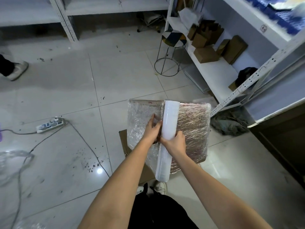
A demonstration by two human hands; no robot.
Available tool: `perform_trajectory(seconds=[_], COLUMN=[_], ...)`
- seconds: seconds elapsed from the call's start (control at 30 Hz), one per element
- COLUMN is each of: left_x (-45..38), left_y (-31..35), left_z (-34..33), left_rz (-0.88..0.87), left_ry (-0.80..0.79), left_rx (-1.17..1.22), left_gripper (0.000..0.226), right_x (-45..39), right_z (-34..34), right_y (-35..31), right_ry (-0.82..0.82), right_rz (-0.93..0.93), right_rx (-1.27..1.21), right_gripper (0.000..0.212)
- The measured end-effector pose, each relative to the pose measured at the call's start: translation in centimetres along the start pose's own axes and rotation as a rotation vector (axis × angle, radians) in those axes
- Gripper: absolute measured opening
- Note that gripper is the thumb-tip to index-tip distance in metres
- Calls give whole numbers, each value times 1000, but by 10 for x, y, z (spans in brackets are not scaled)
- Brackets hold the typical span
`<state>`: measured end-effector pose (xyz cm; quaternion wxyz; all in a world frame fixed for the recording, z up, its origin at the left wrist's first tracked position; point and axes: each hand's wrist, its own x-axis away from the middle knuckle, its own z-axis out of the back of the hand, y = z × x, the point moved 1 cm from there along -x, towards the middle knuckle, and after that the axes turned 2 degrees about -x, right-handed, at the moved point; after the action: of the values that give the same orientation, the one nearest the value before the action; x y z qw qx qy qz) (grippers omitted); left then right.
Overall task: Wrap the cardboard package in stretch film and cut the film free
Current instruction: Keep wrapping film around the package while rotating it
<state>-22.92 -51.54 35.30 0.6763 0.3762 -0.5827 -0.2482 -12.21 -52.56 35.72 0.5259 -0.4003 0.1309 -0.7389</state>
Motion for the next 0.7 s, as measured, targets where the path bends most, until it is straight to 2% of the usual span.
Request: perform_trajectory(seconds=[0.2,0.4,0.57,0.7], left_x=[3,-1,-7,-11], left_y=[-1,7,20,20], left_z=[0,-15,-32,-47], left_rz=[22,-15,-12,-22], left_ry=[39,128,150,195], left_rx=[82,4,-24,-44], left_gripper=[61,59,55,53], right_x=[-5,-11,-34,-42], right_z=[3,3,6,36], right_y=[-1,-5,6,5], right_ry=[-22,-39,-168,-257], right_rz=[40,22,96,120], right_rx=[-32,-19,-18,96], right_gripper=[55,62,80,70])
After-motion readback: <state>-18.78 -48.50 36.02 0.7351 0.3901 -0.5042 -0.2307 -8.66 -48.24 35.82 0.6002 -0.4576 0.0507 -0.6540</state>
